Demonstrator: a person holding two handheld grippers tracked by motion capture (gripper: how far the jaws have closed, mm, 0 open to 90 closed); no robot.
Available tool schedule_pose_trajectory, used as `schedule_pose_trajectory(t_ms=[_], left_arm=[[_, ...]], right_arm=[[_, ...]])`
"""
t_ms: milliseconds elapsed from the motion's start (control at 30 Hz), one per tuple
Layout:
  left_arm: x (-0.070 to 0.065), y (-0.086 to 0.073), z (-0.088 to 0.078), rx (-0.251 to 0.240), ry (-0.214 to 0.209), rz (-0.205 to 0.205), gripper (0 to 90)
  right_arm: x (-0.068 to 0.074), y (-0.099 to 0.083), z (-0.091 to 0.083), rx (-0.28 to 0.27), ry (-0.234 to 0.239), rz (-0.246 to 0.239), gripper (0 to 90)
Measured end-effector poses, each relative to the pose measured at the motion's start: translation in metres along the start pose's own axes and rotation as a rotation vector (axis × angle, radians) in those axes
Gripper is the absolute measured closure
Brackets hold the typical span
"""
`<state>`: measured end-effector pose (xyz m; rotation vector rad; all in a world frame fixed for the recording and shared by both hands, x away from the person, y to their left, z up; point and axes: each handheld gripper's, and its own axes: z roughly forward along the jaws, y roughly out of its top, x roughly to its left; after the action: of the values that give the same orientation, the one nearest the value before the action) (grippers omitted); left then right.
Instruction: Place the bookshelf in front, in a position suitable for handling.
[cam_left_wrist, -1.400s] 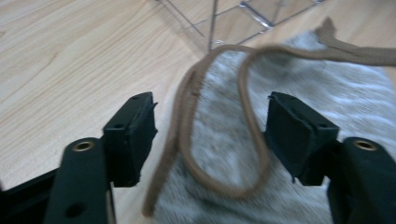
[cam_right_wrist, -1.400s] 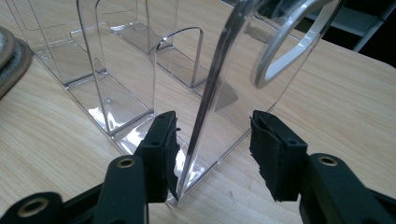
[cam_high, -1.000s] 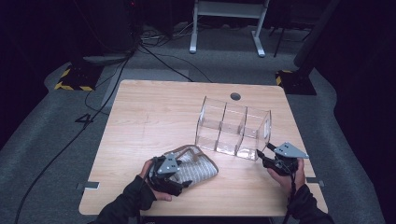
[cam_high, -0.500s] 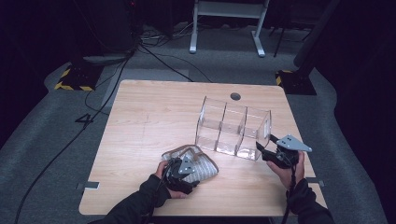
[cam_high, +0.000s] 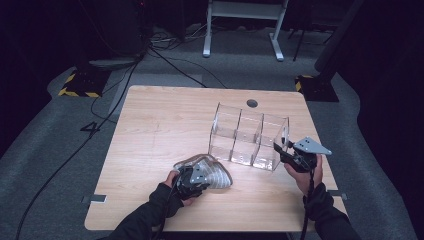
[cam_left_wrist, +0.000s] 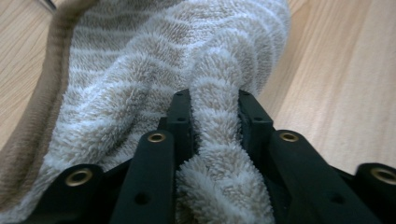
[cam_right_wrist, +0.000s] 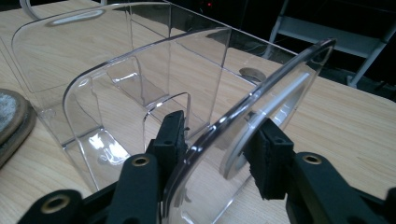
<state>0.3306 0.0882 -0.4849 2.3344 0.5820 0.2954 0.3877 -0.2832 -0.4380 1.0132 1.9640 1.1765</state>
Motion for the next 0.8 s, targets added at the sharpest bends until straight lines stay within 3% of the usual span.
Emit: schedule_pose_trajectory(t_ms=[100, 167, 200, 367, 533, 800], left_arm=[[-0.007, 0.006, -0.01, -0.057, -0.015, 0.022, 73.7], [-0.008, 0.011, -0.019, -0.112, -0.007, 0.012, 73.9], [-0.008, 0.011, -0.019, -0.112, -0.007, 0.012, 74.0], [-0.005, 0.023, -0.041, -0.226, 0.083, -0.017, 74.3], [-0.006, 0.032, -0.055, -0.275, 0.144, -0.005, 74.3], [0.001, 0.044, -0.075, -0.377, 0.235, -0.067, 74.9]], right_arm=[[0.005, 0.001, -0.002, 0.003, 0.018, -0.009, 61.4], [0.008, 0.001, -0.003, 0.004, 0.026, -0.016, 61.8], [0.008, 0.001, -0.003, 0.004, 0.026, -0.016, 61.8], [0.023, 0.001, -0.008, 0.004, 0.06, -0.037, 62.3], [0.035, 0.0, -0.015, 0.007, 0.082, -0.058, 63.3], [0.043, -0.001, -0.021, 0.009, 0.089, -0.049, 62.9]])
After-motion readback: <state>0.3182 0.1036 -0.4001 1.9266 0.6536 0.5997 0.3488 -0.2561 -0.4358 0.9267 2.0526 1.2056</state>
